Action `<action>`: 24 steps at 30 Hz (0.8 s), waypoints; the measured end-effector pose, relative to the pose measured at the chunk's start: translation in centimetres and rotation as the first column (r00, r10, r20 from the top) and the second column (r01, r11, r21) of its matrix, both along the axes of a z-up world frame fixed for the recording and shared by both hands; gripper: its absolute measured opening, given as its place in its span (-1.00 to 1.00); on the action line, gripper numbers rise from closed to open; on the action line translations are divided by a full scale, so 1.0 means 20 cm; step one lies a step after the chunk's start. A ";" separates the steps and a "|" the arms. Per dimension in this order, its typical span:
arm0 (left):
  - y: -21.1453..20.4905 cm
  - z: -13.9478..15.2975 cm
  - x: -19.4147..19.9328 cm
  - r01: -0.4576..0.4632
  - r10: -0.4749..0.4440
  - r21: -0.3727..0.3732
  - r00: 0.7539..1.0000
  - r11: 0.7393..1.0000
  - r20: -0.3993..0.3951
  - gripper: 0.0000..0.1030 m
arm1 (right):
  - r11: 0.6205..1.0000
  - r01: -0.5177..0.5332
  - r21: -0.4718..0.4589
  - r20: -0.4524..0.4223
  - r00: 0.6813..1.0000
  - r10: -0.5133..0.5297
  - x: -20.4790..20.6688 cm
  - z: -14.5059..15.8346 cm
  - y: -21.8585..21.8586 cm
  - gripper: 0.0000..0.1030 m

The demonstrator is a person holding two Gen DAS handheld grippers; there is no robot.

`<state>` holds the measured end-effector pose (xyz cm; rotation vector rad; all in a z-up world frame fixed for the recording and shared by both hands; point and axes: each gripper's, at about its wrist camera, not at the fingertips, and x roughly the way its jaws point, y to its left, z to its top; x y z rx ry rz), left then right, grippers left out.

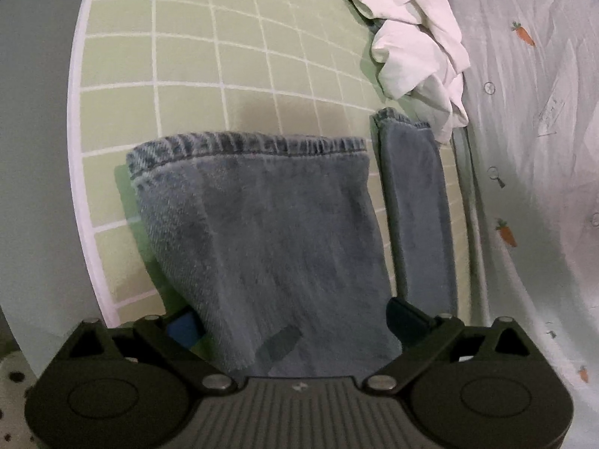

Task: Fold clothes
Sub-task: 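Grasp the jeans cuff with the left gripper and lift it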

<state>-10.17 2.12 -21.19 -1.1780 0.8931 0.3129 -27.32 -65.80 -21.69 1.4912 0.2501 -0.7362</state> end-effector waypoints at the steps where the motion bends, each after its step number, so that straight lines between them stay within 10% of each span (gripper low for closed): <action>1: -0.01 0.01 0.00 -0.003 0.003 0.022 1.000 1.000 -0.011 0.77 | 1.000 -0.008 -0.021 -0.019 1.000 0.008 0.02 0.01 -0.03 1.00; 8: -0.02 0.04 0.06 0.018 0.003 0.157 0.991 0.987 -0.132 -0.84 | 0.997 0.078 -0.022 -0.075 0.994 -0.080 0.05 0.02 -0.19 0.94; 10: -0.01 0.04 0.05 0.003 0.017 0.148 0.990 0.989 -0.137 -0.87 | 0.995 0.104 -0.006 -0.087 0.991 -0.104 0.04 0.02 -0.21 0.58; 13: -0.02 0.06 0.03 -0.019 0.039 0.155 0.991 0.988 -0.127 -0.90 | 0.994 0.108 0.015 -0.159 0.982 -0.104 -0.01 0.01 -0.20 -0.64; 24: 0.10 0.18 -0.16 -0.139 0.176 0.235 0.973 0.962 -0.147 -0.90 | 0.996 0.023 -0.082 -0.198 0.979 -0.039 -0.24 0.23 -0.01 -0.83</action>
